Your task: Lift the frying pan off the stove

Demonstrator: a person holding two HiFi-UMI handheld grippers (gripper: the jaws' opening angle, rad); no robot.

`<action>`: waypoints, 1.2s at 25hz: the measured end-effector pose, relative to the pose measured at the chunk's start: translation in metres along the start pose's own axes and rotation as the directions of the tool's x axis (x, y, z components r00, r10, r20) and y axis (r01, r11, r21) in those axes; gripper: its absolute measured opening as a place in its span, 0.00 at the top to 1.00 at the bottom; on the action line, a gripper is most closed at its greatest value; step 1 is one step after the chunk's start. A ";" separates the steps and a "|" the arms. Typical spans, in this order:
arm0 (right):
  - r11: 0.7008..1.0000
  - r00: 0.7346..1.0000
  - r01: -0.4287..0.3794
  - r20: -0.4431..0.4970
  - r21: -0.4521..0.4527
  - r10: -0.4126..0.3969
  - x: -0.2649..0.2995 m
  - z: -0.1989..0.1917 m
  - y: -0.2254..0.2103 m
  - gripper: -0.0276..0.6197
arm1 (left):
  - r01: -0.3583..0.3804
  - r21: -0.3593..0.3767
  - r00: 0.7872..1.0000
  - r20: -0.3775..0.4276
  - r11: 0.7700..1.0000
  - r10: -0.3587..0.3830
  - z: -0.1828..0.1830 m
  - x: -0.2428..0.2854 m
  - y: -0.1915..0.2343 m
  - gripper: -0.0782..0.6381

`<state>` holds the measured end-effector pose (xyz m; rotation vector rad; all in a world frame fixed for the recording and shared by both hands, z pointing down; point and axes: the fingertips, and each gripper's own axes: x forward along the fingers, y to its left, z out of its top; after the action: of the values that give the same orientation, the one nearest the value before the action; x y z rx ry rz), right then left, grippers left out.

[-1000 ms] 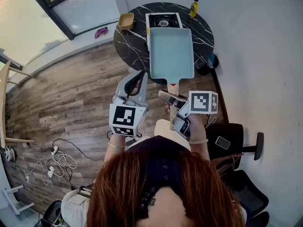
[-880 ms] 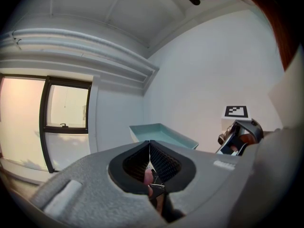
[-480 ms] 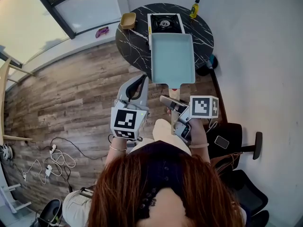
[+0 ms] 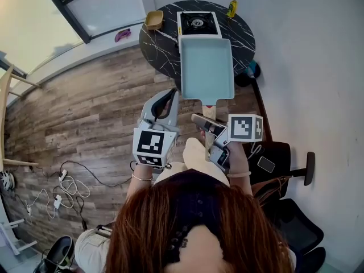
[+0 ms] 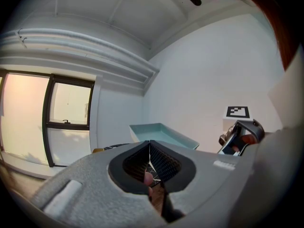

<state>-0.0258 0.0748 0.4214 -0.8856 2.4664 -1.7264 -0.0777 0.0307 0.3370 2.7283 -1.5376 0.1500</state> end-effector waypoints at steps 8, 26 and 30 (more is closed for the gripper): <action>1.000 1.000 0.001 0.026 -0.012 -0.001 -0.027 -0.046 0.016 0.82 | 0.017 0.015 1.000 0.015 1.000 -0.017 0.002 -0.046 -0.031 0.87; 1.000 1.000 0.001 0.014 -0.005 -0.001 -0.024 -0.053 0.014 0.82 | 0.003 -0.007 1.000 -0.005 1.000 -0.003 -0.008 -0.050 -0.028 0.87; 1.000 1.000 -0.001 0.009 0.000 0.001 -0.024 -0.055 0.014 0.82 | 0.002 -0.008 1.000 -0.011 1.000 -0.003 -0.009 -0.050 -0.028 0.87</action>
<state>-0.0288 0.1359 0.4236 -0.8906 2.4611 -1.7179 -0.0802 0.0889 0.3428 2.7188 -1.5288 0.1577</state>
